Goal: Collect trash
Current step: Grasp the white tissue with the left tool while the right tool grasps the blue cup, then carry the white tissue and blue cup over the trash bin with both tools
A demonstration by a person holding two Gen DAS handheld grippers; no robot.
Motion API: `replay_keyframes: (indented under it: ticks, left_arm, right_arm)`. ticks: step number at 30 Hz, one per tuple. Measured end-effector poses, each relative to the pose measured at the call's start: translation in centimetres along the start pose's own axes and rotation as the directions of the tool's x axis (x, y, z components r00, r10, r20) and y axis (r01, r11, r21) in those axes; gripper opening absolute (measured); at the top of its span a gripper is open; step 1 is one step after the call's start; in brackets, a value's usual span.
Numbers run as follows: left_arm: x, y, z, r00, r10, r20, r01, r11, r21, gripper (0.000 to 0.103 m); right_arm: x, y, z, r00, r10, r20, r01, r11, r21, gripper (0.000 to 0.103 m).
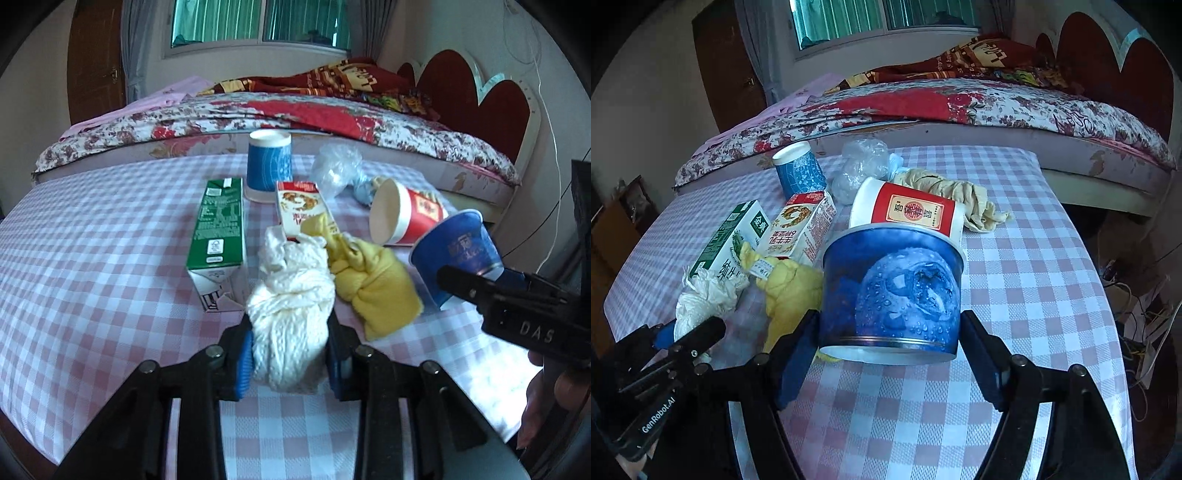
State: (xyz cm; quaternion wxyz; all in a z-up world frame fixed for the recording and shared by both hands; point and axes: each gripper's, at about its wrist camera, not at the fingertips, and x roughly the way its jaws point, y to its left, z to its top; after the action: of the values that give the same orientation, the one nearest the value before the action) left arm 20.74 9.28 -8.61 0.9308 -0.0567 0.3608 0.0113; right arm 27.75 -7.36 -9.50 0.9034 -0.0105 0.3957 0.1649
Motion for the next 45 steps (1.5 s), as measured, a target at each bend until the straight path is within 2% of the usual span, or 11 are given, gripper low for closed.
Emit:
replay_keyframes:
  ticks: [11, 25, 36, 45]
  left_arm:
    - [-3.9, -2.6, -1.3, 0.998, -0.046, 0.039, 0.045, 0.999, 0.023, 0.033]
    - [-8.4, -8.7, -3.2, 0.987, -0.145, 0.062, 0.137, 0.983, 0.123, 0.033]
    - [-10.2, -15.2, -5.1, 0.968, -0.249, 0.038, 0.235, 0.947, 0.219, 0.033]
    - [-10.5, -21.2, -7.3, 0.941, -0.338, -0.026, 0.33, 0.896, 0.298, 0.033]
  right_arm:
    - [-6.3, 0.2, -2.3, 0.996, -0.034, 0.087, 0.037, 0.999, -0.035, 0.076]
    - [-15.1, -4.2, -6.7, 0.981, -0.11, 0.157, 0.104, 0.994, 0.043, 0.076]
    - [-20.7, -9.5, -11.3, 0.965, -0.202, 0.166, 0.18, 0.974, 0.138, 0.076]
    - [-24.2, -14.4, -15.1, 0.945, -0.296, 0.136, 0.261, 0.938, 0.23, 0.076]
